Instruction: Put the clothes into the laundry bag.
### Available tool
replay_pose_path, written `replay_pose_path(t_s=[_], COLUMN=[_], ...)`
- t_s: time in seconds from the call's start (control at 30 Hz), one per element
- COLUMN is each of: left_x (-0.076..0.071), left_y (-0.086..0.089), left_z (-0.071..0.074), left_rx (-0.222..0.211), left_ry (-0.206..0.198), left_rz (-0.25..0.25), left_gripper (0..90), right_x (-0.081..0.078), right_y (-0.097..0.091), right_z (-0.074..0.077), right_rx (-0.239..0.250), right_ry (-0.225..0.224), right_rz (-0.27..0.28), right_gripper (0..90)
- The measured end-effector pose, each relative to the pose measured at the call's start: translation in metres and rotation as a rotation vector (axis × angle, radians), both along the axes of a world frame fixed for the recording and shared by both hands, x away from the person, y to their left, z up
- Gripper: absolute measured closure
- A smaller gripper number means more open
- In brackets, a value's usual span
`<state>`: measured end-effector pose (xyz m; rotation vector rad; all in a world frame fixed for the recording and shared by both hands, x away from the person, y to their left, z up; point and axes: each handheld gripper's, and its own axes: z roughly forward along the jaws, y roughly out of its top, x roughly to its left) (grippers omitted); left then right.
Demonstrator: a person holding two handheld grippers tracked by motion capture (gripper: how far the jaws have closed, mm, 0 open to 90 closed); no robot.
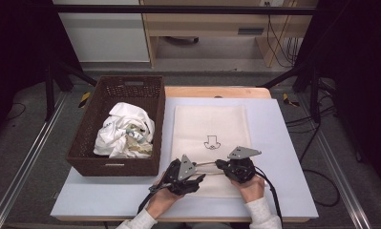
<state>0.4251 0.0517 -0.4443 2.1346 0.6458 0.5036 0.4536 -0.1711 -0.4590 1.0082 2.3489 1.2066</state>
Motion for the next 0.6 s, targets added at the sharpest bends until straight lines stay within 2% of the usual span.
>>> replay_pose_path(t_s=[0.03, 0.07, 0.2, 0.27, 0.3, 0.37, 0.5, 0.57, 0.6], left_x=[0.005, 0.009, 0.024, 0.028, 0.030, 0.033, 0.035, 0.036, 0.037], left_y=[-0.007, -0.011, -0.024, -0.026, -0.026, -0.026, -0.022, -0.020, -0.019], left_z=[-0.002, -0.003, -0.013, -0.018, -0.020, -0.024, -0.024, -0.022, -0.021], left_rx=[0.029, 0.047, 0.109, 0.114, 0.135, 0.149, 0.122, 0.106, 0.098], left_ry=[-0.024, -0.028, -0.017, -0.007, -0.012, -0.006, 0.010, 0.010, 0.017], left_rz=[0.009, 0.016, 0.033, 0.047, 0.044, 0.060, 0.059, 0.057, 0.058], left_gripper=[41.3, 38.4, 38.3, 42.1, 46.5, 55.6, 75.5, 80.8, 81.9], right_x=[0.000, 0.000, 0.002, 0.002, 0.002, 0.002, 0.001, 0.000, -0.001], right_y=[0.000, 0.000, -0.003, -0.003, -0.004, -0.004, -0.002, -0.001, 0.000], right_z=[0.001, 0.002, 0.005, 0.005, 0.005, 0.007, 0.007, 0.006, 0.005], right_rx=[0.005, 0.013, 0.040, 0.049, 0.049, 0.052, 0.038, 0.019, 0.012], right_ry=[0.000, -0.007, -0.009, -0.007, -0.012, -0.016, -0.016, -0.023, -0.034], right_rz=[-0.004, -0.005, -0.001, -0.004, -0.004, -0.007, -0.010, -0.010, -0.015], right_gripper=[86.9, 87.0, 87.1, 87.2, 87.2, 87.2, 85.6, 79.5, 72.6])
